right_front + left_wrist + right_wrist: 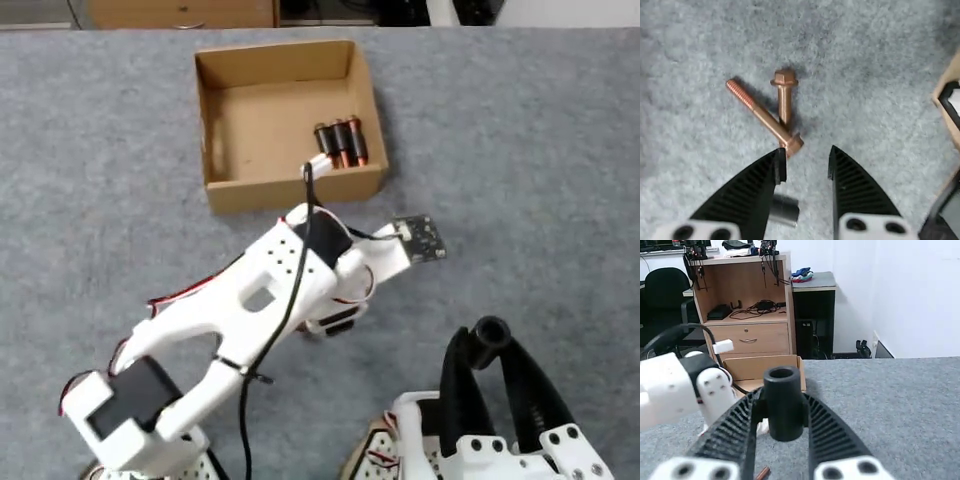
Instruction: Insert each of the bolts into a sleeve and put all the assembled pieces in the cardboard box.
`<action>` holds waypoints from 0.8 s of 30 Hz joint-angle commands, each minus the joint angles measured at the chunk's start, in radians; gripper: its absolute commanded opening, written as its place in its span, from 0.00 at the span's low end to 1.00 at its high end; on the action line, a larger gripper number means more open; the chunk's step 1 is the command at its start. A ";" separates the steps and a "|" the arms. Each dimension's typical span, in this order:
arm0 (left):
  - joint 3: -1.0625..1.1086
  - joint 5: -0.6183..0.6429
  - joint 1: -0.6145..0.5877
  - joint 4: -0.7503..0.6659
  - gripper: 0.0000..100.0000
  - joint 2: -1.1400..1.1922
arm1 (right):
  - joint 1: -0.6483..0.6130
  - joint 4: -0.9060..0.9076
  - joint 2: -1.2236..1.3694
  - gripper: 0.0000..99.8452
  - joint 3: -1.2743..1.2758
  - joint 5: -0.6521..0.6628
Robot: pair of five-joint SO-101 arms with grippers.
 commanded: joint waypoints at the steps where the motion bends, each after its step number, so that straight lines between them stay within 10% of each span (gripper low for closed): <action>1: -0.002 -0.009 -0.006 -0.060 0.15 0.039 | 0.018 0.012 0.002 0.00 0.001 -0.011; 24: -0.009 -0.029 -0.017 -0.212 0.15 0.312 | 0.018 0.012 0.008 0.00 0.001 -0.011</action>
